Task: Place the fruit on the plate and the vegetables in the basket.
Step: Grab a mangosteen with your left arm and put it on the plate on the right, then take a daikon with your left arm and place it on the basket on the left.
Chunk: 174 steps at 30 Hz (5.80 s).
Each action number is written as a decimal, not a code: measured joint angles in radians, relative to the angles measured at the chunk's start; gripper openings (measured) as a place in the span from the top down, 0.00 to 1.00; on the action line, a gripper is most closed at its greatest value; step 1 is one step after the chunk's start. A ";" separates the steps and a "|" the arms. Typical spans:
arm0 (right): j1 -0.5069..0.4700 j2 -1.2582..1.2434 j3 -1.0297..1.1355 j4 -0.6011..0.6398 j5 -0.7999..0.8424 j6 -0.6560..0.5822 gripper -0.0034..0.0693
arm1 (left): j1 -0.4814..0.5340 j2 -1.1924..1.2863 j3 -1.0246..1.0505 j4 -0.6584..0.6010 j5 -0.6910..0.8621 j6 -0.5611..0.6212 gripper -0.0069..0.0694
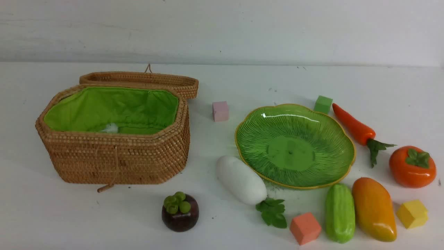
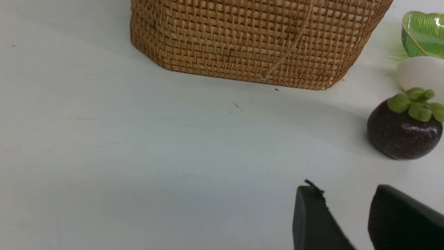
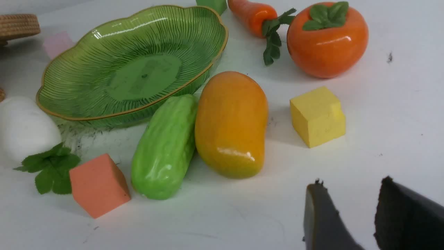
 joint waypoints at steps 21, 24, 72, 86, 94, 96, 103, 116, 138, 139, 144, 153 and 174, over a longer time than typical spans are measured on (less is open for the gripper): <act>0.000 0.000 0.000 0.000 0.000 0.000 0.62 | 0.000 0.000 0.000 -0.001 -0.028 0.000 0.60; 0.000 0.000 0.000 0.000 0.000 0.000 0.62 | 0.000 0.000 0.000 -0.038 -0.110 0.000 0.60; 0.151 0.523 -0.876 0.362 0.743 -0.244 0.95 | -0.014 0.775 -0.720 -0.542 0.605 0.492 0.93; 0.379 0.606 -1.155 0.358 0.854 -0.385 0.93 | -0.469 1.134 -1.016 -0.146 0.669 0.408 0.92; 0.379 0.605 -1.162 0.359 0.854 -0.442 0.92 | -0.487 1.455 -1.070 -0.025 0.512 0.452 0.38; 0.379 0.605 -1.162 0.359 0.854 -0.458 0.92 | -0.487 1.504 -1.070 0.027 0.430 0.441 0.20; 0.379 0.605 -1.163 0.359 0.854 -0.475 0.91 | -0.487 1.631 -1.075 0.177 0.241 0.378 0.05; 0.379 0.605 -1.163 0.359 0.854 -0.475 0.90 | -0.488 1.801 -1.090 0.221 0.190 0.324 0.17; 0.379 0.602 -1.176 -0.050 0.755 -0.141 0.88 | -0.592 1.897 -1.632 -0.084 0.090 0.416 0.17; 0.379 0.602 -1.176 -0.066 0.755 -0.118 0.88 | -0.588 1.974 -1.712 -0.106 0.101 0.433 0.17; 0.379 0.602 -1.176 -0.073 0.757 -0.083 0.88 | -0.585 2.218 -1.955 -0.121 0.178 0.452 0.17; 0.379 0.602 -1.176 -0.038 0.803 -0.082 0.87 | -0.585 2.316 -2.042 -0.121 0.249 0.449 0.12; 0.379 0.602 -1.176 -0.025 0.814 -0.115 0.85 | -0.585 1.945 -2.039 -0.100 0.848 0.385 0.79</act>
